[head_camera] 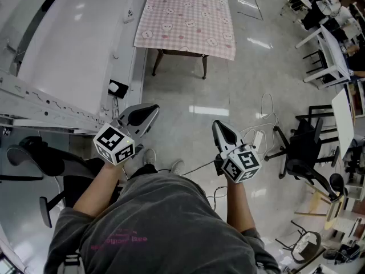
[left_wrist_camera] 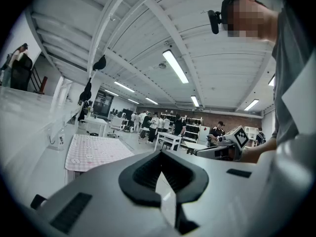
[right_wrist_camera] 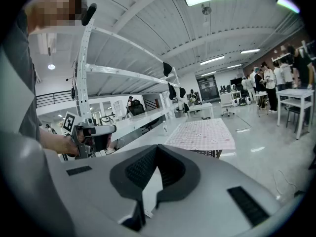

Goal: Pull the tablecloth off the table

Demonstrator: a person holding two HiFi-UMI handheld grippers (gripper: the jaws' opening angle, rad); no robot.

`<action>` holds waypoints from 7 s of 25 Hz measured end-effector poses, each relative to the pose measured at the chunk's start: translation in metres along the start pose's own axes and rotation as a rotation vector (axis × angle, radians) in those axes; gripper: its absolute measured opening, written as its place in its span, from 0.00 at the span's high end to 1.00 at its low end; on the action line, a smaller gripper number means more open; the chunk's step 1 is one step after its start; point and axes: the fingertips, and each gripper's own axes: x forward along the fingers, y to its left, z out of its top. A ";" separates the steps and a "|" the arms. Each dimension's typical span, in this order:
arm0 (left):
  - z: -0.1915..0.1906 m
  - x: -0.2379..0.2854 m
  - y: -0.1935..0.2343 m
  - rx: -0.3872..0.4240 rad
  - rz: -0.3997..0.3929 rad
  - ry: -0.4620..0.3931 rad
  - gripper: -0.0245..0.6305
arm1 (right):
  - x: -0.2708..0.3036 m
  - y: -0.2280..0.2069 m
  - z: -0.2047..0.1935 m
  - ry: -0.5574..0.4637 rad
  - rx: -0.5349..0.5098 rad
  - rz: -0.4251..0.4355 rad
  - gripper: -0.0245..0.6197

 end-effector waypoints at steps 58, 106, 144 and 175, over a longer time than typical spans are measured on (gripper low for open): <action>-0.002 0.001 0.002 0.022 0.030 0.008 0.83 | -0.020 -0.028 0.014 -0.055 0.056 -0.059 0.88; -0.012 0.026 -0.052 0.039 0.146 -0.010 0.67 | -0.071 -0.074 0.011 -0.077 0.048 0.024 0.68; 0.015 0.157 0.059 0.016 0.090 -0.033 0.67 | 0.031 -0.173 0.039 -0.042 0.096 -0.042 0.68; 0.078 0.292 0.307 -0.054 0.066 -0.009 0.66 | 0.260 -0.269 0.127 -0.001 0.135 -0.113 0.68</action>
